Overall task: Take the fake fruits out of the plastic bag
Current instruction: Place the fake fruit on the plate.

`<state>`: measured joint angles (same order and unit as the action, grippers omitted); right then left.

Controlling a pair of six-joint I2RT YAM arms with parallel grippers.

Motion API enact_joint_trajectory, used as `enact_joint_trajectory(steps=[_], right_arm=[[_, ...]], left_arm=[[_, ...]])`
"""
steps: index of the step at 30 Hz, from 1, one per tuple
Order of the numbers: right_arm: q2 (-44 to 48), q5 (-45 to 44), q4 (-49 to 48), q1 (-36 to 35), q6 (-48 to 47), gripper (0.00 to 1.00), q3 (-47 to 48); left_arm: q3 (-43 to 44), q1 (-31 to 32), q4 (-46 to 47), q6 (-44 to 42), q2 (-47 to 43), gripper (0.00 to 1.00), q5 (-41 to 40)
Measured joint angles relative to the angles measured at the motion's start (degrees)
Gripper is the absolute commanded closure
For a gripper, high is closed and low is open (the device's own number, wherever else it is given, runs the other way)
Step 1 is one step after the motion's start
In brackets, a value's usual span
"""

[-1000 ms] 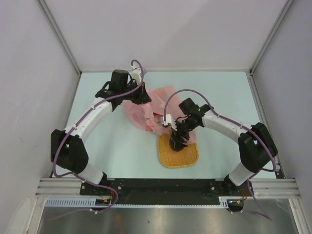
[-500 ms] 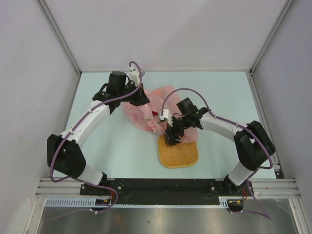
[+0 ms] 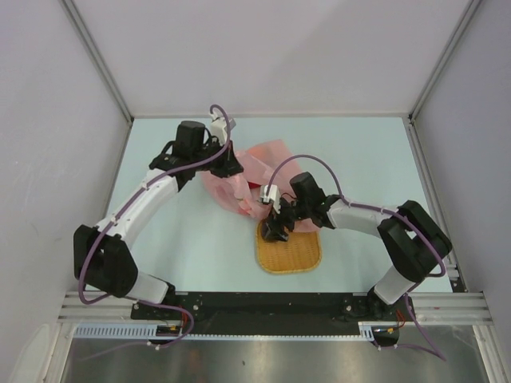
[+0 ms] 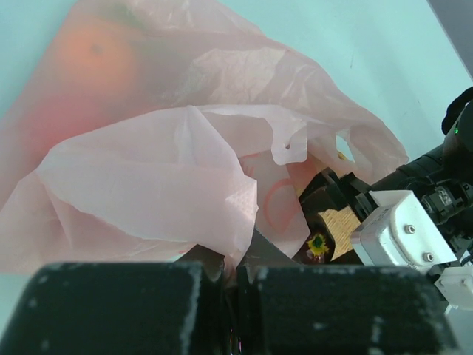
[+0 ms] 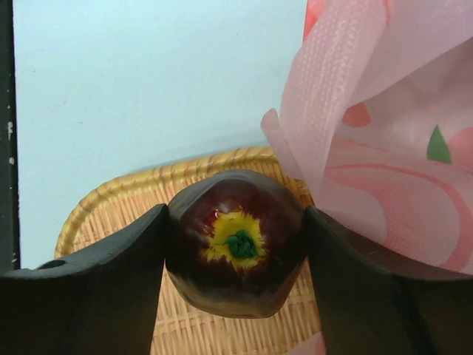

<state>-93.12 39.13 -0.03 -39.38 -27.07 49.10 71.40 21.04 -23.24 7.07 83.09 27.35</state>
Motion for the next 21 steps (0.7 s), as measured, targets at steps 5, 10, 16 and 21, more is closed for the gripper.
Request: enact_joint_trajectory(steps=[5,10,16,21], right_arm=[[0.07,-1.97,-1.64,-0.33,-0.46,0.0,-1.01],[3.87,-2.62,3.54,-0.15,-1.16,0.0,-1.16],[14.01,-0.79,12.11,2.97,-0.46,0.0,4.2],[11.41,0.33,11.41,5.81,6.27,0.26,11.54]], left_arm=[[-1.7,0.0,0.0,0.0,-0.87,1.0,0.02],[-2.36,-0.02,-0.07,0.02,-1.53,1.0,0.07],[-2.95,-0.02,0.04,0.07,-2.71,1.0,0.5],[-3.06,-0.02,0.07,0.48,-2.75,1.0,1.49]])
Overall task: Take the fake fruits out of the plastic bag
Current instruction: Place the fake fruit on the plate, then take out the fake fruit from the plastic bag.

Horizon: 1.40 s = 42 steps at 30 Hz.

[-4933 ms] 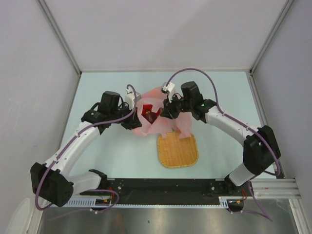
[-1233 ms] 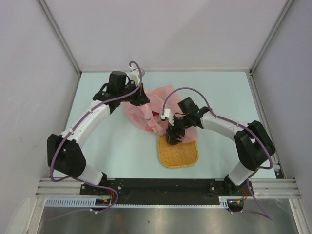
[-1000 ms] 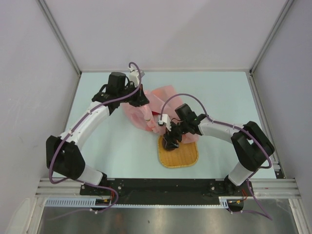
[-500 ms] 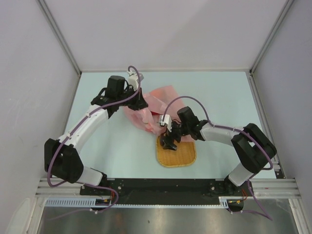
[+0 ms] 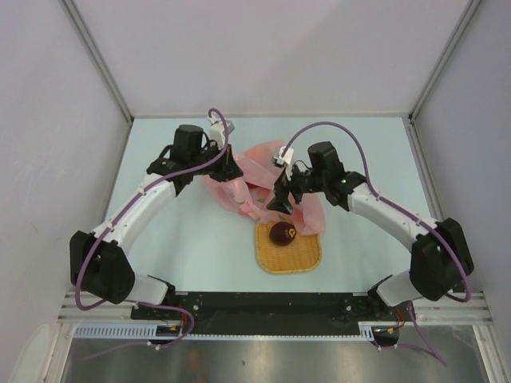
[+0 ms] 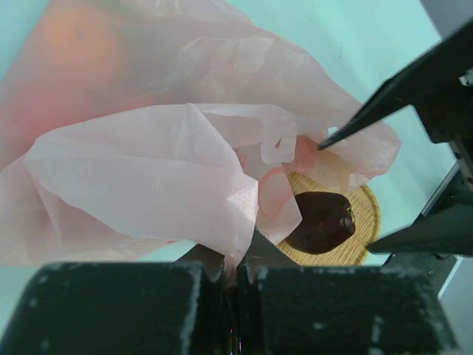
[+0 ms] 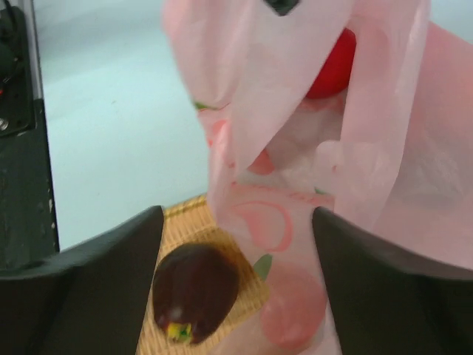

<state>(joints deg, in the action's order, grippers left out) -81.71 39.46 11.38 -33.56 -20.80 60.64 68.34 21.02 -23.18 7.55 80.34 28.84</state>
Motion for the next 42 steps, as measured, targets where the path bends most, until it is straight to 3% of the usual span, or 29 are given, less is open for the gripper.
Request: enact_joint_trajectory(steps=[3,6,14,16,17,20,21,26,42], right_arm=[[-5.88,-0.35,-1.55,0.2,3.17,0.43,2.6],[-10.69,-1.73,-2.75,0.02,5.44,0.51,3.06],[-21.46,-8.72,-6.19,0.0,10.93,0.55,8.76],[-23.67,-11.5,-7.69,0.2,12.37,0.47,11.1],[-24.63,-12.92,-8.52,0.22,13.03,0.31,12.24],[-27.58,-16.92,-10.47,0.24,14.56,0.04,16.22],[-28.74,-17.97,-11.21,0.17,15.06,0.0,17.68],[-34.27,-22.73,-12.92,-0.96,16.63,0.0,24.15],[-44.96,-34.18,-6.19,-4.11,17.14,0.0,33.64]], left_arm=[[0.0,0.0,0.0,0.02,0.0,1.0,0.28],[0.0,0.0,0.0,0.02,0.0,1.0,0.35],[0.28,0.0,-0.85,-0.07,-0.52,1.0,2.32],[0.44,-0.13,-2.12,-0.44,-1.66,1.0,3.04],[0.44,-0.31,-2.95,-0.66,-2.64,1.0,3.52],[0.35,-1.2,-5.44,-1.64,-6.69,1.0,4.83],[0.15,-1.46,-5.99,-2.1,-8.22,1.0,4.98],[-2.27,-1.88,-7.06,-4.0,-13.27,1.0,5.92],[-2.97,-1.99,-7.67,-5.16,-8.57,1.0,6.08]])
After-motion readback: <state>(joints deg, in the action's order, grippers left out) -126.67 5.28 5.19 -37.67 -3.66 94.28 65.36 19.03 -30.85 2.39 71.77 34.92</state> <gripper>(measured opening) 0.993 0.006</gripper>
